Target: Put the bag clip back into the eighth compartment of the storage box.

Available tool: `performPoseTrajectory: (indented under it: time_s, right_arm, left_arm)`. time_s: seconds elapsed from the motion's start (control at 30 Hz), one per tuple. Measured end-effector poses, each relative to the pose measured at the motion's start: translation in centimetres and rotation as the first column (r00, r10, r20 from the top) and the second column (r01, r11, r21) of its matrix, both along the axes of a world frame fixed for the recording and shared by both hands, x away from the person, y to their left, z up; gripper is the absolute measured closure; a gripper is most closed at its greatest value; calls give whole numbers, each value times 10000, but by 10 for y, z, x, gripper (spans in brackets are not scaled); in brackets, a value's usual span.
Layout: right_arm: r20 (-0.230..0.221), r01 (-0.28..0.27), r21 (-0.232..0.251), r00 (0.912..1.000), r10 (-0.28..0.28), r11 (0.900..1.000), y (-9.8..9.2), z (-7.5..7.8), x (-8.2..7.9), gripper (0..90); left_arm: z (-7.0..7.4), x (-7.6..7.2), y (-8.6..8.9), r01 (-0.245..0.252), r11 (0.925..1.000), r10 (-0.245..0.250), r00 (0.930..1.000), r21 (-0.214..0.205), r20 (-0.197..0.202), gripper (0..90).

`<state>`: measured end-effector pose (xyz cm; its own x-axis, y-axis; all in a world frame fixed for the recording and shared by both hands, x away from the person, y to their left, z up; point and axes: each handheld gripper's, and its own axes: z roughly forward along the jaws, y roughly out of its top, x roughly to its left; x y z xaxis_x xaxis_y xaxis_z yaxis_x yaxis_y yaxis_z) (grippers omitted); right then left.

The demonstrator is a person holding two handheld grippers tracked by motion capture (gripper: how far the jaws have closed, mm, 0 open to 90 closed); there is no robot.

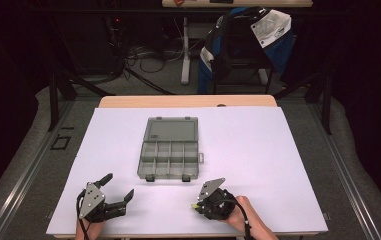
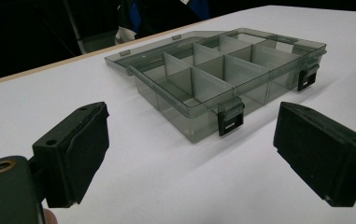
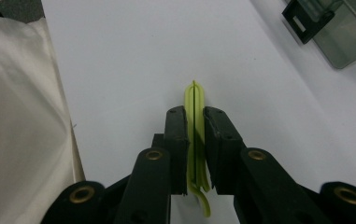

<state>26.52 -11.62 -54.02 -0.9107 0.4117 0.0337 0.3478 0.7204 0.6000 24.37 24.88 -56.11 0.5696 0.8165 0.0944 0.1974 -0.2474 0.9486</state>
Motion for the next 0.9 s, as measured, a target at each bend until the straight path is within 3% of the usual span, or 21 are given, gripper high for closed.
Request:
performPoseTrajectory:
  time_s: [0.9]
  right_arm:
    - [674,1040,367,9920,-1063,9939,-22,2,13,801]
  left_arm:
    - [0,0,0,52,9999,-52,10000,98,-16,105]
